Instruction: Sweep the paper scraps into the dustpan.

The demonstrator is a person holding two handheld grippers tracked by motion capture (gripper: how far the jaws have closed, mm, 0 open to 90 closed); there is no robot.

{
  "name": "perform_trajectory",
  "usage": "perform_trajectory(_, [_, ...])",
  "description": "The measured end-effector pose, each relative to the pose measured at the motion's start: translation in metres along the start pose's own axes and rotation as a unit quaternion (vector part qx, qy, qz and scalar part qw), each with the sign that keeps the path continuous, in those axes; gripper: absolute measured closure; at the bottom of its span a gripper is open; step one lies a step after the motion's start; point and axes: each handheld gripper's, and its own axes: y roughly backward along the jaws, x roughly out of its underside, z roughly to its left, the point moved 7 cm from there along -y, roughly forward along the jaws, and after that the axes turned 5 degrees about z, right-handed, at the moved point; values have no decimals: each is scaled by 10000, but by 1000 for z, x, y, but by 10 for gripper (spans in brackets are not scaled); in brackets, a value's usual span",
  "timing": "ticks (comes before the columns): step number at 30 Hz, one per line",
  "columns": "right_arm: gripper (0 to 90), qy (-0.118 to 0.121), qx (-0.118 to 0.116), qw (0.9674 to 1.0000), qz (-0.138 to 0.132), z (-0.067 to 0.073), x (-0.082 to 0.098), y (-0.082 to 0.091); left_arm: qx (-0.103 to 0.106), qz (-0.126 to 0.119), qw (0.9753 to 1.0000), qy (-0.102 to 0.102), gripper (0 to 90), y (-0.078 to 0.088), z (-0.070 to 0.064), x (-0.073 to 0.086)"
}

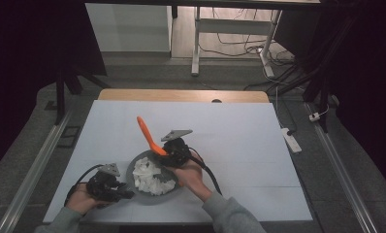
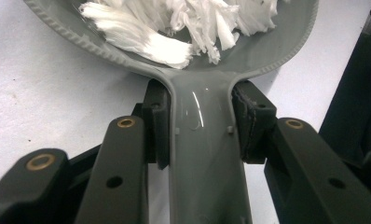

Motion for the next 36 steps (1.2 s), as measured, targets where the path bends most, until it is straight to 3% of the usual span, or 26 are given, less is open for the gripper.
perform_trajectory(8, [705, -78, 461, 9986, -229, -31, -2, 25, -10, -23, 10000, 33, 612, 0, 0, 0])
perform_trajectory(15, [705, -183, 883, 9959, 66, -59, 13, 22, -25, -29, 10000, 46, 612, 0, 1, 0])
perform_trajectory(20, [706, -300, 965, 9942, 367, -71, 26, 8, -27, -32, 10000, 53, 612, 0, 1, 0])
perform_trajectory(23, [706, -288, 816, 9953, 430, -62, 27, -1, -25, -33, 10000, 55, 612, 0, 1, 0])
perform_trajectory(30, [706, 38, 493, 9978, 441, -26, 19, -16, -31, -28, 10000, 55, 612, 0, 1, 0])
perform_trajectory(33, [706, 56, 157, 9991, 389, -9, 14, -17, -32, -35, 10000, 55, 612, 0, 1, 0])
perform_trajectory(36, [706, 230, -1, 9991, 363, 7, 12, -17, -37, -38, 10000, 56, 612, 0, 1, -1])
